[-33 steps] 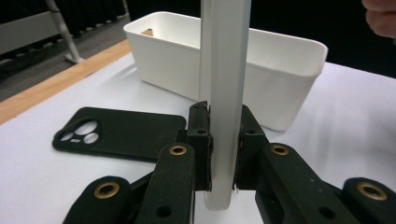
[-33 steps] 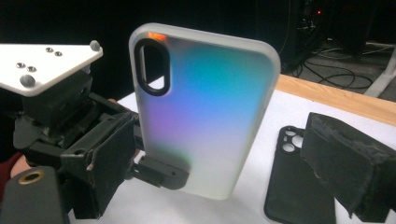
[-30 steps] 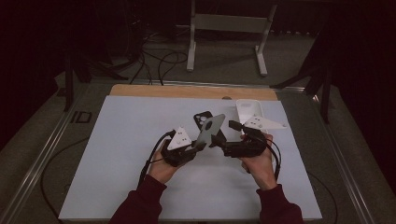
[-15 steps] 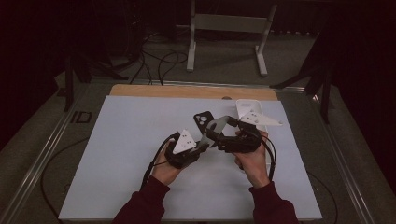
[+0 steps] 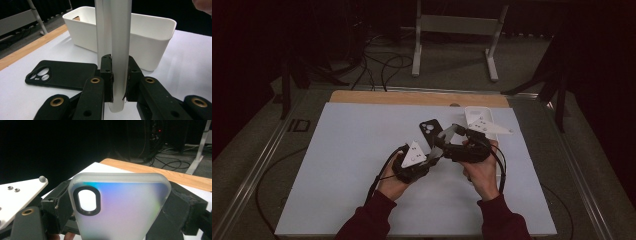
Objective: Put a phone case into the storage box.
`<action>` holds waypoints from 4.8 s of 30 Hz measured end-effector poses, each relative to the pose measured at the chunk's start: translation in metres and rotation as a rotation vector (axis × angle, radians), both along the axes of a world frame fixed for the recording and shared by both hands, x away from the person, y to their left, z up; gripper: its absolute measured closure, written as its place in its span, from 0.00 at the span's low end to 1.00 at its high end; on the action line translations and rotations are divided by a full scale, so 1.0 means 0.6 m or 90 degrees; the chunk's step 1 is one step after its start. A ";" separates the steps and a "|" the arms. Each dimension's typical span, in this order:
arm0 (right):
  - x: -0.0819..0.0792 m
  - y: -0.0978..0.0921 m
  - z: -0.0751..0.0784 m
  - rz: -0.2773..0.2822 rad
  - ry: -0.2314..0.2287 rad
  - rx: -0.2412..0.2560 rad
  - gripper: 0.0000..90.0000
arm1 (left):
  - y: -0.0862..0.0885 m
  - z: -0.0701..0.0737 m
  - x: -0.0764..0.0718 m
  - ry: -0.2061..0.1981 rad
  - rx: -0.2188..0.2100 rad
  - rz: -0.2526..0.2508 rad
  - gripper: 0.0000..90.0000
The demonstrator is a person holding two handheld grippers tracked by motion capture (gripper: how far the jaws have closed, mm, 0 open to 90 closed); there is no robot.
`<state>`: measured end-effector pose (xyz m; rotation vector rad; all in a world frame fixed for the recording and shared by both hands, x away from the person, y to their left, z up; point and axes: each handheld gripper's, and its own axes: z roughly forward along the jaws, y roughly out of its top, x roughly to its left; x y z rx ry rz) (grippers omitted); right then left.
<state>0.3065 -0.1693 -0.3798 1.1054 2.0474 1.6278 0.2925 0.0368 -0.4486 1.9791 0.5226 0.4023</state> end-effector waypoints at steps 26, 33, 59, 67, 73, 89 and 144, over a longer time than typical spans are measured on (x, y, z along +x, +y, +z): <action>0.013 -0.006 0.007 -0.004 0.004 -0.019 0.18 | 0.041 0.022 0.000 -0.011 -0.031 0.084 0.32; 0.016 -0.009 0.010 -0.010 0.001 -0.023 0.18 | 0.050 0.024 0.006 0.003 -0.019 0.124 0.15; 0.034 -0.020 0.028 -0.040 -0.007 -0.047 0.19 | 0.097 0.026 0.014 0.030 0.001 0.153 0.00; 0.041 -0.023 0.034 -0.047 -0.012 -0.057 0.19 | 0.112 0.024 0.013 0.032 0.013 0.152 0.00; 0.047 -0.027 0.038 -0.050 -0.014 -0.068 0.19 | 0.123 0.025 0.014 0.025 0.020 0.160 0.00; 0.062 -0.037 0.046 -0.076 -0.019 -0.078 0.19 | 0.149 0.019 0.013 0.020 0.035 0.171 0.00; 0.119 -0.090 0.046 -0.181 -0.017 -0.075 0.19 | 0.226 0.008 0.010 0.018 0.043 0.250 0.00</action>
